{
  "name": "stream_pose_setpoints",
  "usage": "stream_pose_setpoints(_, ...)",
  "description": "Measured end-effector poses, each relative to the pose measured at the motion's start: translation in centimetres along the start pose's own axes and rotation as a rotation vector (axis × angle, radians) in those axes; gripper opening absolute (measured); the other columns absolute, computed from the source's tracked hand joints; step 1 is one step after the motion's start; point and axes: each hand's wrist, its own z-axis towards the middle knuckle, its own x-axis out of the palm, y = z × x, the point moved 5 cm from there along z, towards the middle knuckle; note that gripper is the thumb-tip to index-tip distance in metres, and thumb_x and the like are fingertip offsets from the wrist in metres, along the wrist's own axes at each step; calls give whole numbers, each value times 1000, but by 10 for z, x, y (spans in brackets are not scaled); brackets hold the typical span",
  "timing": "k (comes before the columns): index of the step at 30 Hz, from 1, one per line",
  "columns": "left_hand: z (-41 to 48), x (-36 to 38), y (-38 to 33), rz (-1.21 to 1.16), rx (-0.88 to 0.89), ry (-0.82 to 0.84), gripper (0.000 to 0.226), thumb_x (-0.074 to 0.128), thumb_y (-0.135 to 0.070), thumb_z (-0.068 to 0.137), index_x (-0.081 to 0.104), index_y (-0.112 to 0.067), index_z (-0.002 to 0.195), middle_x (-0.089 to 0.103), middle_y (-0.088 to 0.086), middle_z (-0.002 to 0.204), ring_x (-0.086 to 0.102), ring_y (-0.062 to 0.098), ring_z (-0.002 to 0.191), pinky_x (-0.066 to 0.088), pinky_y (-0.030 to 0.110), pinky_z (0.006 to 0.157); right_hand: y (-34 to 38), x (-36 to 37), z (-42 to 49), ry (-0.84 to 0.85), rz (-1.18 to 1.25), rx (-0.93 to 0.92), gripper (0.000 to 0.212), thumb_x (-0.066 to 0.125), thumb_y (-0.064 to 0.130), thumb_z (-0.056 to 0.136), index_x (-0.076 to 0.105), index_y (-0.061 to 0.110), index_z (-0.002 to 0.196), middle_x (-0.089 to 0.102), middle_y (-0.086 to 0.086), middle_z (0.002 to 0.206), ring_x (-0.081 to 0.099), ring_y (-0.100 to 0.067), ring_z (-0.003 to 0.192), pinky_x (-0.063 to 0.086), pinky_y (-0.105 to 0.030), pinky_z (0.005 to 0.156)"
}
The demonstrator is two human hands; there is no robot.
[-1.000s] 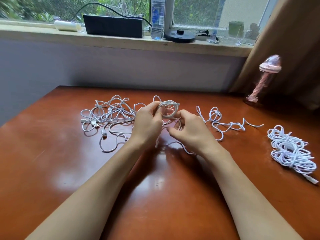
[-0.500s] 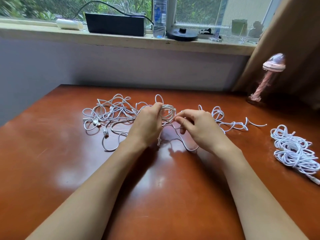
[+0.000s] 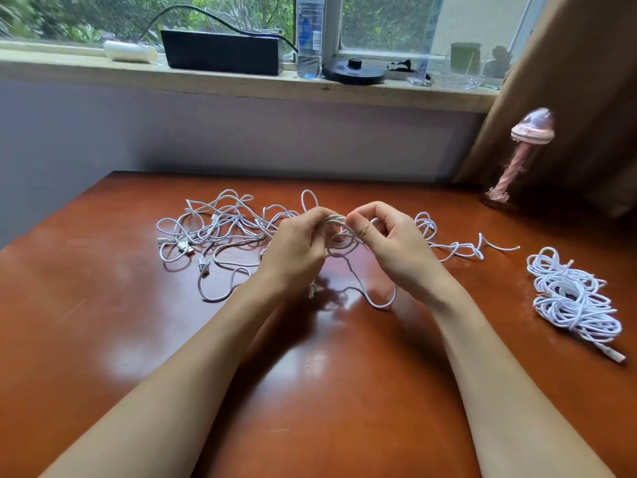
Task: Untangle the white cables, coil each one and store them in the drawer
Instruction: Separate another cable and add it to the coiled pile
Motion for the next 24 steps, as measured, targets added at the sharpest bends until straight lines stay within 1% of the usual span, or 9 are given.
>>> stream_pose_setpoints(3,-1,4,-2,-14,14,67,29,48,-3,90,69,-17,104,71,-12,81,69,7,78,56,30,75,4,-3,-1,-39,47,-31,12,63,31,99,64,22,91,42,12,59,35,-4,55,31,-17,52)
stream_pose_setpoints(7,-3,8,-6,67,91,108,34,47,6,87,67,-16,103,69,-11,77,66,8,72,56,36,72,6,-8,0,-127,110,-49,22,64,34,98,65,12,91,61,11,67,53,-4,63,46,-20,62)
stream_pose_setpoints(11,-4,11,-13,45,108,88,21,47,-6,93,65,-16,99,67,-7,76,66,11,65,55,38,66,7,-7,0,-129,236,-21,24,57,32,101,63,10,93,56,12,59,46,-10,56,41,-22,55)
stream_pose_setpoints(13,-3,10,-12,-4,77,69,20,47,-7,97,64,-17,100,67,-3,75,67,12,59,55,40,62,10,-5,-1,-85,268,-30,20,55,27,103,63,11,95,60,13,62,50,-7,58,43,-18,57)
stream_pose_setpoints(14,-3,9,-12,-30,56,54,21,47,-5,99,63,-18,103,68,0,76,67,12,56,56,40,61,11,-5,-1,-63,271,-44,16,57,25,102,64,12,97,60,12,66,51,-8,61,43,-17,60)
stream_pose_setpoints(16,-3,7,-10,-75,-3,17,23,48,-1,101,60,-17,112,70,6,79,68,13,54,57,40,60,10,-6,0,-16,228,-67,8,66,20,98,65,16,105,49,-4,74,45,-14,67,40,-20,64)
stream_pose_setpoints(19,-2,5,-6,-234,-128,-18,21,48,0,102,46,-17,115,69,10,86,68,25,52,57,40,54,5,-4,0,52,178,-64,33,75,6,89,61,17,117,42,-9,79,41,-14,70,41,-20,66)
stream_pose_setpoints(22,-1,3,-5,-369,-180,-23,17,47,-2,104,38,-16,111,70,16,87,66,34,51,56,39,51,1,-1,2,38,79,-90,46,84,10,81,59,27,116,46,-8,89,47,-7,70,43,-18,71)
stream_pose_setpoints(24,-1,4,-7,-419,-178,2,17,46,-5,106,40,-21,106,70,23,87,65,34,51,56,39,51,-3,-1,3,1,10,-107,49,87,14,77,58,35,111,45,-5,96,48,-7,73,45,-23,75)
